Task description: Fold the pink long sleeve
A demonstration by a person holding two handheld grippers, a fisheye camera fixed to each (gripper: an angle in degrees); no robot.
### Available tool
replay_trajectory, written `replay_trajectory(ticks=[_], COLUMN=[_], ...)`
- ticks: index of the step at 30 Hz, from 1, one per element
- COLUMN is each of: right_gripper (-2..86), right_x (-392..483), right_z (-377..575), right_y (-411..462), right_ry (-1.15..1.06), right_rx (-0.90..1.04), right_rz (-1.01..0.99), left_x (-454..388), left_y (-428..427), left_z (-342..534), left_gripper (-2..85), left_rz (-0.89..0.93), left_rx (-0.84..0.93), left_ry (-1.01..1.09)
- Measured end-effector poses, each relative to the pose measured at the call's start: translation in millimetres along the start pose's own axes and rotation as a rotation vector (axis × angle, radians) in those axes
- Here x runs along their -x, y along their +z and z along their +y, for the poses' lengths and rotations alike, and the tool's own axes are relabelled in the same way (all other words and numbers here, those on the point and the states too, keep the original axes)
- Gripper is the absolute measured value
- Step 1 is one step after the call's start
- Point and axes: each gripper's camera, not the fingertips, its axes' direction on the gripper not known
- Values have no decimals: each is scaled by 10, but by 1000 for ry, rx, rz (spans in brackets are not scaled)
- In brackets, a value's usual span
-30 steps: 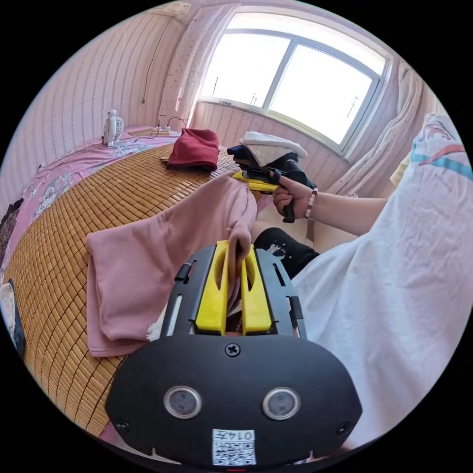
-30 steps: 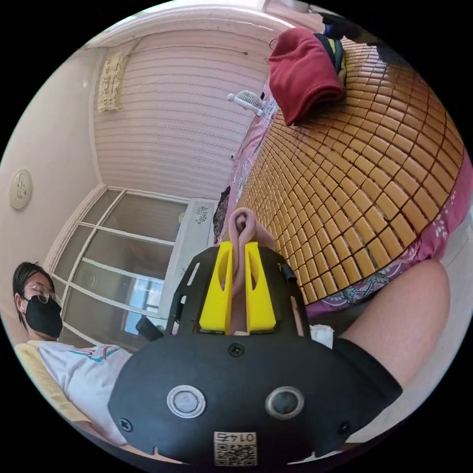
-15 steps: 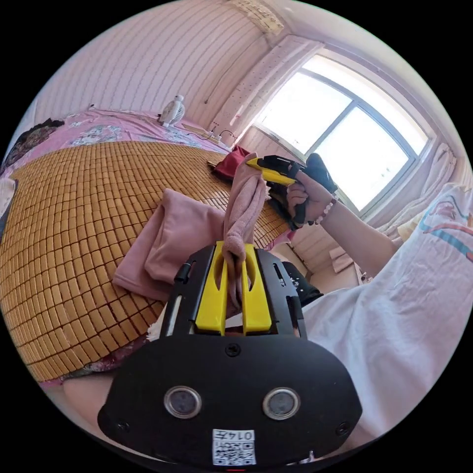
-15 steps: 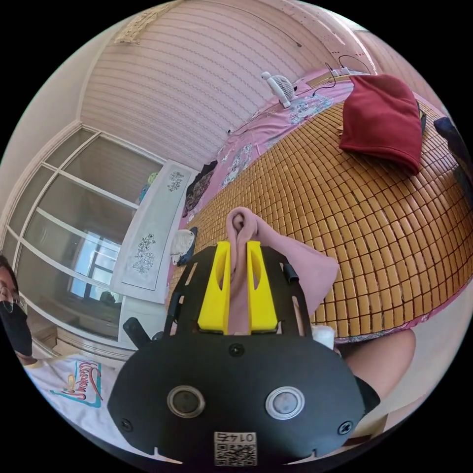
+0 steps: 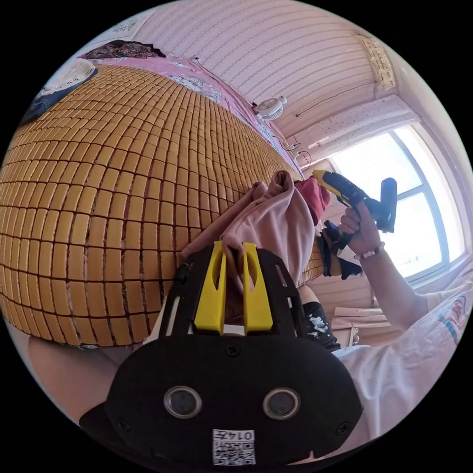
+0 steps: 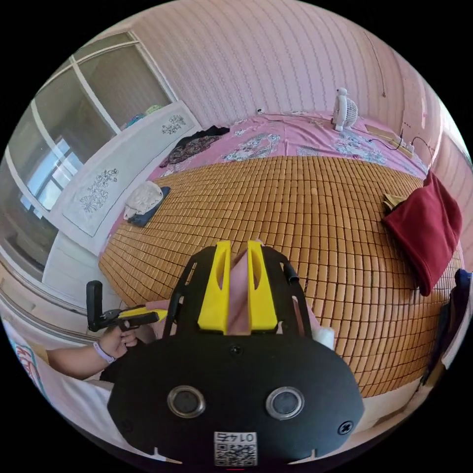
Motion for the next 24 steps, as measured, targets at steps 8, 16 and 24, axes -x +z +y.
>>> replay_trajectory(ticks=[8, 16, 24], right_gripper=[-1, 1, 86], right_x=[123, 183, -94], right_z=[-455, -636, -720], right_y=[1245, 1291, 398], right_ry=[-88, -74, -127], right_rx=[416, 421, 201], right_rz=[168, 199, -31], left_x=[-130, -217, -326], left_y=[326, 462, 92], left_z=[-184, -190, 13], left_gripper=[56, 61, 134], left_rz=[-157, -165, -165], left_rx=[42, 18, -89], left_ry=[37, 60, 31])
